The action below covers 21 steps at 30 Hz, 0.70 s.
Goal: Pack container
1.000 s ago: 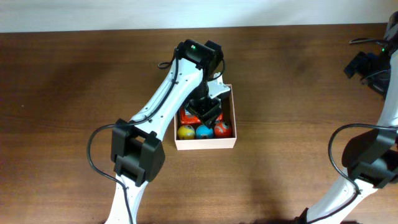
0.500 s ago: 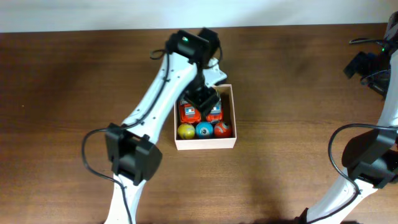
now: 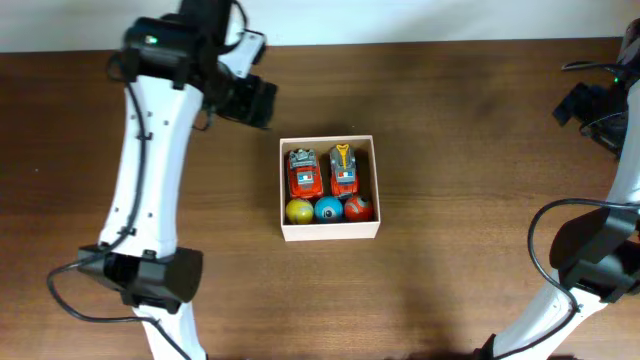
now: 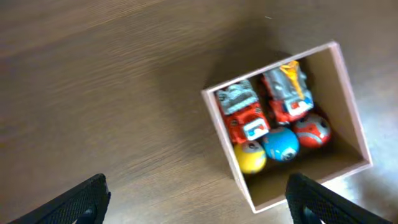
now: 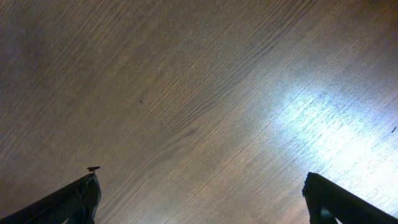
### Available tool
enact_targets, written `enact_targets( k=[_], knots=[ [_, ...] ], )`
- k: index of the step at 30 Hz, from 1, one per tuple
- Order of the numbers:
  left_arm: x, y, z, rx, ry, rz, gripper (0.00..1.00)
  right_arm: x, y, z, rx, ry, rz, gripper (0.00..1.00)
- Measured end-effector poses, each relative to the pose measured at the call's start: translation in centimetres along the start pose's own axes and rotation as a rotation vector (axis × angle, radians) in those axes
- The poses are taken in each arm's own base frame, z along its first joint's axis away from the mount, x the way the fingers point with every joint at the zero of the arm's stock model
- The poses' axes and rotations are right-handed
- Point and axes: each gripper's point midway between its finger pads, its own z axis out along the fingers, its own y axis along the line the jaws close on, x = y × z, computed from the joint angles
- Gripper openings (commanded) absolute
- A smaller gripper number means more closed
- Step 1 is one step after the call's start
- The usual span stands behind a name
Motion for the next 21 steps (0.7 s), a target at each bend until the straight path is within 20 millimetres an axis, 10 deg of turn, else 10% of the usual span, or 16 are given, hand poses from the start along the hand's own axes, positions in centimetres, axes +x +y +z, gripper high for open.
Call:
enact_targets(
  k=[9,21],
  knots=[
    [-0.5,5.4,-0.6,-0.050,-0.054,-0.230,0.99,0.0,0.0,0.0,0.000,0.000,0.000,0.99],
    [-0.5,5.7,-0.7,-0.052,-0.057,-0.262,0.99,0.0,0.0,0.0,0.000,0.000,0.000,0.99]
  ],
)
